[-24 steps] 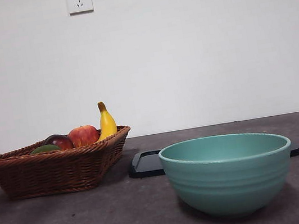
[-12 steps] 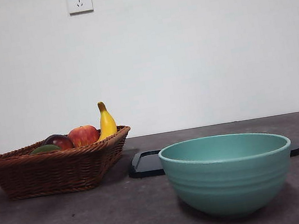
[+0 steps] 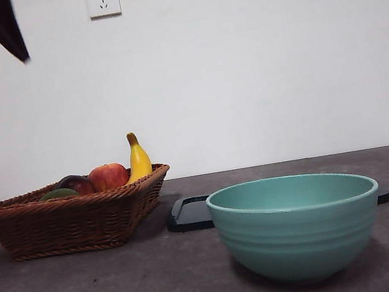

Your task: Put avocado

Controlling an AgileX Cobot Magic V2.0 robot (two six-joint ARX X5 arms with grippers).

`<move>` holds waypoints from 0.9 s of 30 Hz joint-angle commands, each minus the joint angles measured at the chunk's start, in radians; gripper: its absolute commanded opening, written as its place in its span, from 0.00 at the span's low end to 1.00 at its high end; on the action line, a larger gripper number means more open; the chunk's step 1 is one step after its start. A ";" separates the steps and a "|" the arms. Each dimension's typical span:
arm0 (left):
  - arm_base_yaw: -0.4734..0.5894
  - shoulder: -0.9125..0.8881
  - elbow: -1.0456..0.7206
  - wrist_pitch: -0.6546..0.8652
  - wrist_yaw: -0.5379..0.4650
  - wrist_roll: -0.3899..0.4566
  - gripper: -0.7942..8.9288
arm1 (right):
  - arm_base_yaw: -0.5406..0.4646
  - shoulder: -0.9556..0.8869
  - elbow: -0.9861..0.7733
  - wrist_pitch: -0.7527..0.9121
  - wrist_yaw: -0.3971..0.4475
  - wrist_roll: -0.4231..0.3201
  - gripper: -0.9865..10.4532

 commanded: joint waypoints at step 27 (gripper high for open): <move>-0.063 0.459 0.043 0.181 -0.196 -0.032 0.50 | 0.005 0.008 0.020 0.010 -0.003 0.016 0.43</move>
